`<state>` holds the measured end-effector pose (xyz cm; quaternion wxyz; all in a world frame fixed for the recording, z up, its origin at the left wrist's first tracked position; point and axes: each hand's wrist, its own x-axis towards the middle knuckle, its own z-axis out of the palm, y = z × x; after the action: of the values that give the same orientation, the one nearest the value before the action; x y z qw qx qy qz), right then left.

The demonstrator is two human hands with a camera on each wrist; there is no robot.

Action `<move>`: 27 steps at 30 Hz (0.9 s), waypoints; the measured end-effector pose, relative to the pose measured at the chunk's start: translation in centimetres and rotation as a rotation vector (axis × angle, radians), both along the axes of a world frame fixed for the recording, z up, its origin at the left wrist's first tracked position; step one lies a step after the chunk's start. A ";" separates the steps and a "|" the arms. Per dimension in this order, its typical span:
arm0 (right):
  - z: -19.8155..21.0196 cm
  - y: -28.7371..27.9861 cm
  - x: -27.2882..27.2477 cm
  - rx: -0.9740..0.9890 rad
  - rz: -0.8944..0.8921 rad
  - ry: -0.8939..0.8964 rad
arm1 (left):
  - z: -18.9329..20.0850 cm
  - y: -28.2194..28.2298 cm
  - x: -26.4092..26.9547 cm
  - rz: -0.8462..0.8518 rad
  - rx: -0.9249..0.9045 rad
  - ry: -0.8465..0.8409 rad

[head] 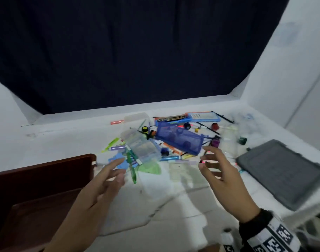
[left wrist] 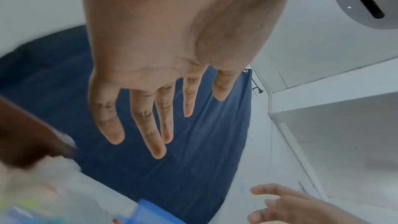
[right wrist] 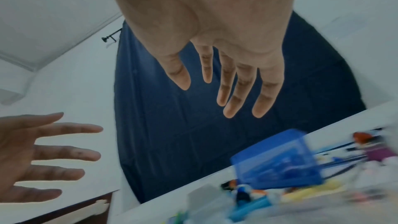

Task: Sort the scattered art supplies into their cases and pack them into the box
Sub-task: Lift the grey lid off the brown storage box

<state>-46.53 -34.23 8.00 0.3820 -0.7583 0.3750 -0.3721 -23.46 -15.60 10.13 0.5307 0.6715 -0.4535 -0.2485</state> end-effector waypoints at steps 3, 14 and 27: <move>-0.8 -4.6 -6.6 -0.005 -0.077 0.085 | -1.7 -6.5 -5.3 -0.085 0.015 0.065; -2.8 -21.1 -22.3 0.042 -0.298 0.471 | -6.8 -28.1 -20.3 -0.628 0.302 -0.588; -7.5 -37.0 -25.5 0.161 -0.234 1.115 | -10.8 -39.3 -23.7 -0.587 0.416 -1.156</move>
<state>-72.05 -71.25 0.47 0.1393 -0.7620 0.6282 0.0737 -47.14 -54.85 -0.71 -0.0266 0.6336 -0.7705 -0.0654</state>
